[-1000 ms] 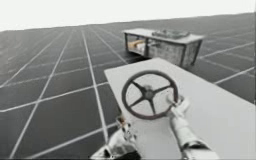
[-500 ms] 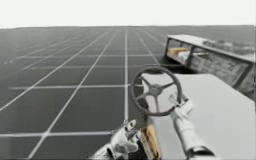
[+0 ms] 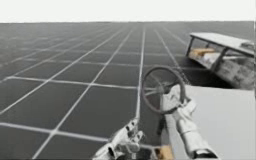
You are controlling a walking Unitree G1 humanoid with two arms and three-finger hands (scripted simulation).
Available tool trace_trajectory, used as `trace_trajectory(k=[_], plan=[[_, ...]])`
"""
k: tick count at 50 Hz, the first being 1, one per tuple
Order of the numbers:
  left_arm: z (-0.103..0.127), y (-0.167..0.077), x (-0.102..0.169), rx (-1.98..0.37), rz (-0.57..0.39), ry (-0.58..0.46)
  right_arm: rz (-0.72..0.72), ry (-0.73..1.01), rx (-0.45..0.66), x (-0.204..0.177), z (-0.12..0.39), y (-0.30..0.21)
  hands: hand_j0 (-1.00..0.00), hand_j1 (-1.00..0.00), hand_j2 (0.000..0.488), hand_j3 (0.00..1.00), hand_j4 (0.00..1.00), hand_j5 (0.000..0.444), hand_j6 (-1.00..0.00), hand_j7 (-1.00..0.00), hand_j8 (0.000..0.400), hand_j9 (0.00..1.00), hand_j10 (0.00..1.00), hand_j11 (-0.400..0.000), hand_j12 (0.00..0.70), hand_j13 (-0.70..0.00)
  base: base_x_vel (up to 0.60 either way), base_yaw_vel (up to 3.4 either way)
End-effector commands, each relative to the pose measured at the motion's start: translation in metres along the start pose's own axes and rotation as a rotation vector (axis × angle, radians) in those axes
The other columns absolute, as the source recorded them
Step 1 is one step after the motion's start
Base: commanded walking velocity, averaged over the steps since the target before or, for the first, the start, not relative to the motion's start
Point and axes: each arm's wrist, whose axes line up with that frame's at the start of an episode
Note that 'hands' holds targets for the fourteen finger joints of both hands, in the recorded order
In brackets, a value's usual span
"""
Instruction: Pick up and drop off the object
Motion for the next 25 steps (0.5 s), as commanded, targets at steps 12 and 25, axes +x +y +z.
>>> trace_trajectory(k=[12, 25], plan=[[0.0001, -0.0018, 0.0008, 0.007, 0.002, 0.005, -0.001, -0.012, 0.019, 0.002, 0.0042, -0.0018, 0.0, 0.0, 0.0, 1.0, 1.0, 0.0, 0.0, 0.0, 0.0, 1.0, 1.0, -0.4, 0.0, -0.7, 0.49, 0.23], [0.0001, -0.0018, 0.0008, 0.007, 0.002, 0.005, -0.001, -0.012, 0.019, 0.002, 0.0042, -0.0018, 0.0, 0.0, 0.0, 1.0, 1.0, 0.0, 0.0, 0.0, 0.0, 1.0, 1.0, -0.4, 0.0, -0.7, 0.53, 0.13]])
